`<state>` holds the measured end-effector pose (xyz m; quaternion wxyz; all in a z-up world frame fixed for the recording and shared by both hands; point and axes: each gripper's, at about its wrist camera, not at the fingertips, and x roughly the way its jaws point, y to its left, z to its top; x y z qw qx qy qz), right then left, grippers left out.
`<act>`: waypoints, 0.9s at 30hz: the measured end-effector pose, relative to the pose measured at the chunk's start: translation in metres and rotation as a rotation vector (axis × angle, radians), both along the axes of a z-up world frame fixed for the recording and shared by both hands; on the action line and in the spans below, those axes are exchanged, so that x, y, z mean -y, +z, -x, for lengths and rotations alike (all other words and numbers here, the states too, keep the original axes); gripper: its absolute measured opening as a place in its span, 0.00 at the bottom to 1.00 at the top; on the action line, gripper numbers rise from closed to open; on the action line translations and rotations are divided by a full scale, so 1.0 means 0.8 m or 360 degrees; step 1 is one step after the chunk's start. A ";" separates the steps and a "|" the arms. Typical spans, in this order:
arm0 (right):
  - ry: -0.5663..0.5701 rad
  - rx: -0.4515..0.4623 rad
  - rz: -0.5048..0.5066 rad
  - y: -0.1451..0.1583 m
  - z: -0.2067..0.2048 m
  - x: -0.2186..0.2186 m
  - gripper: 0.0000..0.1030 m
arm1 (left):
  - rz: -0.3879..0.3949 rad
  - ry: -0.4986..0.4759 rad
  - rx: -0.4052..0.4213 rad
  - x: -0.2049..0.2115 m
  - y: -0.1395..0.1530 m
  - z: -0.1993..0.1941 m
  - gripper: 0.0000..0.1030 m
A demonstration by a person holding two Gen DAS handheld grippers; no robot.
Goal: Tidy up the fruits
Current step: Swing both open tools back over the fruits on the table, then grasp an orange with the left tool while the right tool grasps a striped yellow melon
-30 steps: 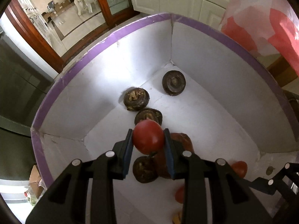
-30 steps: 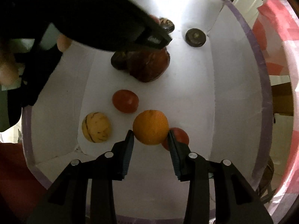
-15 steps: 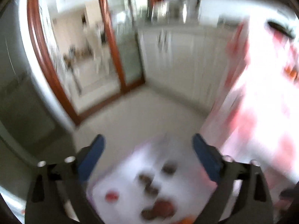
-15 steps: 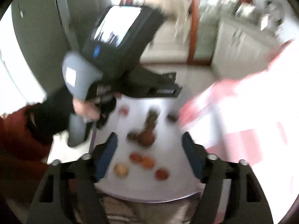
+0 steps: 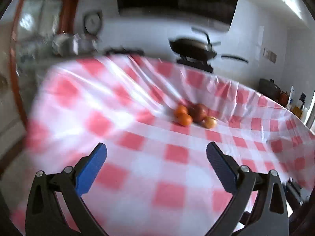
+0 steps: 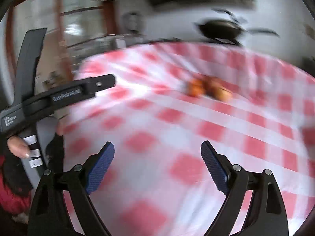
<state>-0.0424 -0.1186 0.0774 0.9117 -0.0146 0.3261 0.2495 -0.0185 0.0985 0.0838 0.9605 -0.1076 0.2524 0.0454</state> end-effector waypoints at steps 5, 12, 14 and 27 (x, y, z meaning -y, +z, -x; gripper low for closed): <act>-0.0324 -0.0206 -0.0134 -0.049 -0.116 0.073 0.84 | 0.0186 0.0219 -0.0069 0.011 -0.039 -0.137 0.98; -0.0384 -0.0220 -0.0113 -0.057 -0.207 0.069 0.84 | 0.0462 0.0397 -0.0005 -0.013 -0.059 -0.197 0.98; -0.0364 -0.0245 -0.0052 -0.060 -0.239 0.053 0.84 | 0.0488 0.0409 -0.0003 -0.024 -0.066 -0.198 0.98; -0.0175 -0.0335 0.0281 -0.085 -0.377 -0.028 0.66 | 0.0535 0.0357 -0.0083 -0.032 -0.079 -0.204 0.98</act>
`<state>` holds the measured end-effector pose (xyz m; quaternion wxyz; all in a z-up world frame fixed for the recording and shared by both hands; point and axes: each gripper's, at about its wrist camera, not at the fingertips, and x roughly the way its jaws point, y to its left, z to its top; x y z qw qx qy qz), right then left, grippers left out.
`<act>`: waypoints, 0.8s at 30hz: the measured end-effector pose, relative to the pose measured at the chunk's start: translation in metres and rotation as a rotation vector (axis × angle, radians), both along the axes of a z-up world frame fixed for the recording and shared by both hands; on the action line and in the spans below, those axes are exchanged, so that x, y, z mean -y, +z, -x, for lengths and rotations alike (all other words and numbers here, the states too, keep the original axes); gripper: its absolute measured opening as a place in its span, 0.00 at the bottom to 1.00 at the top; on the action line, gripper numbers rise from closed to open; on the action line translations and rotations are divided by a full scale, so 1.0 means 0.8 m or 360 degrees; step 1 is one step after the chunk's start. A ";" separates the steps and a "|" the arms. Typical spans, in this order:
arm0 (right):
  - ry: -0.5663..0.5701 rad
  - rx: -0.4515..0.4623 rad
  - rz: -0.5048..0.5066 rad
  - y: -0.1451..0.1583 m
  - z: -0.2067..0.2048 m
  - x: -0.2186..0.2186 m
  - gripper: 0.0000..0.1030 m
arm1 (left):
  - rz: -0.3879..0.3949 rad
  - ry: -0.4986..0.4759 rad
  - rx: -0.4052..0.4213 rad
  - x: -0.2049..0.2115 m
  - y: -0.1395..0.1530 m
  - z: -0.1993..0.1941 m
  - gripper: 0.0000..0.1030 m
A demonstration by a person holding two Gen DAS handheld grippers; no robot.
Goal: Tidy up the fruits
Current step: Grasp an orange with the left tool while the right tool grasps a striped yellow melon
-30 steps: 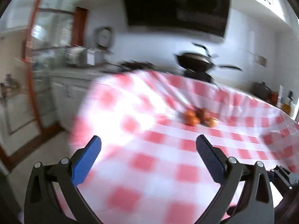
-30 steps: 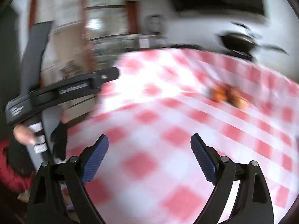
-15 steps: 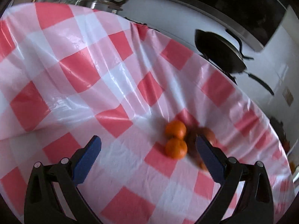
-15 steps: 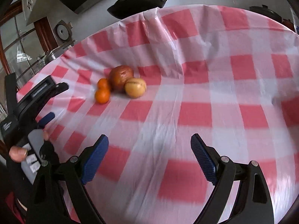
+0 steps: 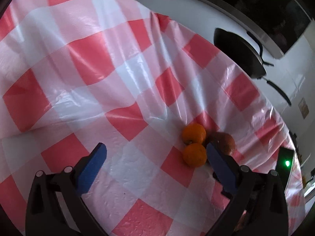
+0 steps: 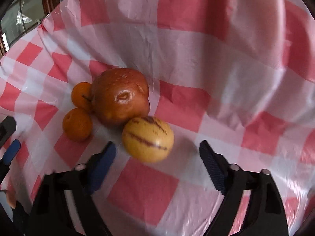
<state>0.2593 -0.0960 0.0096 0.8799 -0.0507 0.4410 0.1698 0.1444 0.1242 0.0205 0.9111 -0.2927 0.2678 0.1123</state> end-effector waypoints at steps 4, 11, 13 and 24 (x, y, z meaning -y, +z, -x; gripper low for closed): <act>-0.0009 0.0035 -0.0171 0.009 0.015 0.026 0.44 | -0.0101 -0.0094 -0.0036 0.017 0.002 -0.010 0.98; -0.0299 0.0043 -0.0601 0.009 0.028 0.108 0.44 | -0.0329 -0.0335 -0.0126 0.061 0.006 -0.046 0.98; -0.0325 0.0029 -0.0645 0.002 0.028 0.116 0.44 | -0.0395 -0.0372 -0.0183 0.070 0.005 -0.064 0.98; -0.0286 0.0002 -0.0695 0.000 0.023 0.116 0.44 | -0.0622 -0.0533 -0.0447 0.100 -0.009 -0.123 0.40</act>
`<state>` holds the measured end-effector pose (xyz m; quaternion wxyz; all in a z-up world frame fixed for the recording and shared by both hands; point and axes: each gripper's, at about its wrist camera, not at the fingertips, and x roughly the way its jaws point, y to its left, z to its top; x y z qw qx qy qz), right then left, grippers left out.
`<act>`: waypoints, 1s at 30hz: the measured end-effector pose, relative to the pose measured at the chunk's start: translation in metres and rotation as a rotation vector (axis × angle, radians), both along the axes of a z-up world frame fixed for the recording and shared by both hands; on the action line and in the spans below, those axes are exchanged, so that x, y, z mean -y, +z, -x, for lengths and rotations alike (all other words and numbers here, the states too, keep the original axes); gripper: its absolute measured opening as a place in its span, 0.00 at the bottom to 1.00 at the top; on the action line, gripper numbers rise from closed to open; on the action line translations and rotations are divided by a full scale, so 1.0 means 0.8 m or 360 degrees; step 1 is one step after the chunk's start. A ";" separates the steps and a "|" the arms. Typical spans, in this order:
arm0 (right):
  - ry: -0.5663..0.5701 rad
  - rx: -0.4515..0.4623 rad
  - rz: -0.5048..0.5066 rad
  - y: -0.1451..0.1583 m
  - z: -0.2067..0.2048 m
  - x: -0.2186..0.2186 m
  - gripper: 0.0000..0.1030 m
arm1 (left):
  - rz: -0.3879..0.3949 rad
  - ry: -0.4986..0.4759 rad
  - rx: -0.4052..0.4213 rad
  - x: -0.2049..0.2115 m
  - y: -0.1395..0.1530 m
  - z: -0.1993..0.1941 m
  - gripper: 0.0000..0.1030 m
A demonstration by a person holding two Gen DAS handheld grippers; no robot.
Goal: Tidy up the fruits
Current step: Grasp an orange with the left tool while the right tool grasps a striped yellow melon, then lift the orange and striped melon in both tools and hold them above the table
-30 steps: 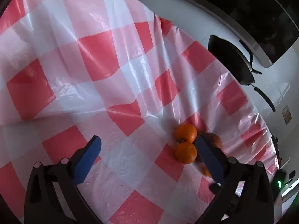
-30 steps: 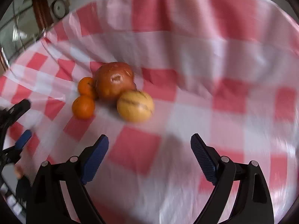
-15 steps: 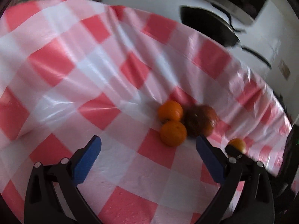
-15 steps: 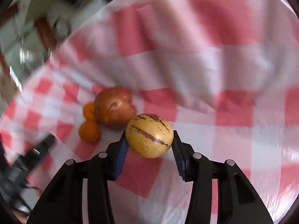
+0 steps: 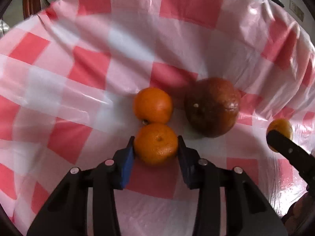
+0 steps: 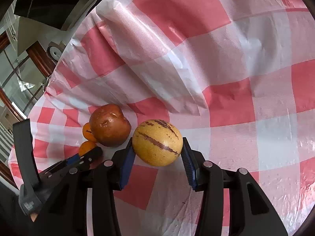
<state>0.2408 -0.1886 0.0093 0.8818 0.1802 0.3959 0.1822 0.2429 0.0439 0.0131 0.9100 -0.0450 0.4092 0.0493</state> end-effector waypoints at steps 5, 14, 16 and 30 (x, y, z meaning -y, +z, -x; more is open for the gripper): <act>0.0005 0.0006 -0.0018 0.001 0.002 0.002 0.44 | 0.0016 0.0018 0.0134 -0.004 0.014 0.020 0.40; 0.0024 0.0010 -0.0057 0.000 0.003 0.007 0.44 | 0.0115 0.0083 0.0232 -0.027 0.019 0.041 0.40; 0.0025 0.0007 -0.0059 0.000 0.003 0.007 0.44 | 0.0134 0.0104 0.0234 -0.033 0.018 0.043 0.40; -0.0062 0.0012 -0.0073 0.000 0.009 0.018 0.44 | 0.0197 0.0172 0.0202 -0.042 0.017 0.077 0.40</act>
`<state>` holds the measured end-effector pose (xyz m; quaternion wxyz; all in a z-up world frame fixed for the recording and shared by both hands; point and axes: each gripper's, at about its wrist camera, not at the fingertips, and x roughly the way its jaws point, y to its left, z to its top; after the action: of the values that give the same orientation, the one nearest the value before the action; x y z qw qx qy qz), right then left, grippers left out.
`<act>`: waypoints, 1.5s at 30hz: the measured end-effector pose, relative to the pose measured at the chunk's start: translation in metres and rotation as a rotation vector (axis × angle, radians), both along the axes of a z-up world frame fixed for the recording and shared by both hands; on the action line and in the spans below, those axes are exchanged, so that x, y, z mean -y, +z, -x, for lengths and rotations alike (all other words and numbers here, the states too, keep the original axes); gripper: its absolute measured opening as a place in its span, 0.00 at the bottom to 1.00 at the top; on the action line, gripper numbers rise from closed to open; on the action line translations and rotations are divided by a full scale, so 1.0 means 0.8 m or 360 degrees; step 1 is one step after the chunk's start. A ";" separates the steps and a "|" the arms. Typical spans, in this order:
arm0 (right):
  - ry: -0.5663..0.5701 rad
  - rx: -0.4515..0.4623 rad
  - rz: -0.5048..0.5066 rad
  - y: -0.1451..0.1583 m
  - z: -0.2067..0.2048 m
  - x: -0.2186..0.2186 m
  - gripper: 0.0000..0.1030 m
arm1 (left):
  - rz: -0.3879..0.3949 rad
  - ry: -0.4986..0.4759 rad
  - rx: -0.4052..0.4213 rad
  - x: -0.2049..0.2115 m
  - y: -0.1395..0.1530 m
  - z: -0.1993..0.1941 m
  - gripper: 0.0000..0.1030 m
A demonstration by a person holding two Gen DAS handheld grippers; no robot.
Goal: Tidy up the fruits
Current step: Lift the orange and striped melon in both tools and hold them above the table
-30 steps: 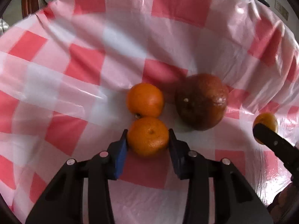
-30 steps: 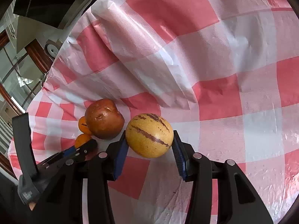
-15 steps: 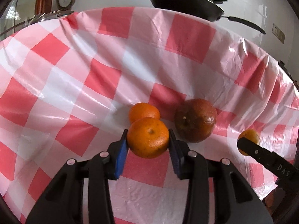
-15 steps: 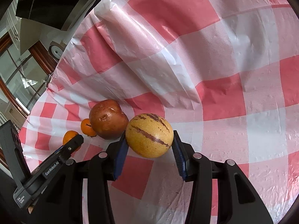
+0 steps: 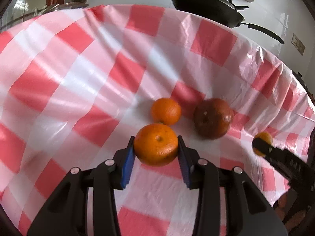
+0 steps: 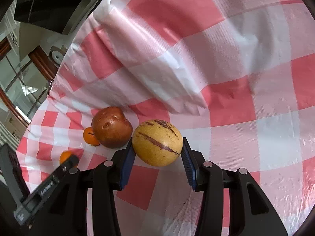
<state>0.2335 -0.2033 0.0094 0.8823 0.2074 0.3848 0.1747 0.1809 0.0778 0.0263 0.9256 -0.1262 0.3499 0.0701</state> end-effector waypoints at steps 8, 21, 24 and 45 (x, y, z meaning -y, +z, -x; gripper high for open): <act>-0.0087 0.0092 -0.0064 0.013 0.062 0.009 0.44 | 0.0038 -0.0050 -0.0056 -0.005 -0.005 0.069 0.40; -0.0099 0.0082 -0.0098 0.012 0.189 0.004 0.44 | -0.0166 -0.0277 -0.0049 0.043 -0.003 0.146 0.40; -0.0087 0.0084 -0.0096 0.013 0.207 0.002 0.44 | -0.0155 -0.0314 -0.0069 0.047 -0.007 0.155 0.40; 0.0059 0.0070 -0.0029 0.013 0.275 -0.037 0.44 | -0.0046 -0.0366 -0.0070 0.038 -0.009 0.198 0.40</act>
<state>0.0132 -0.1735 0.0195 0.8851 0.2043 0.3676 0.1991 0.0224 0.0472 0.0188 0.9213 -0.0703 0.3813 -0.0287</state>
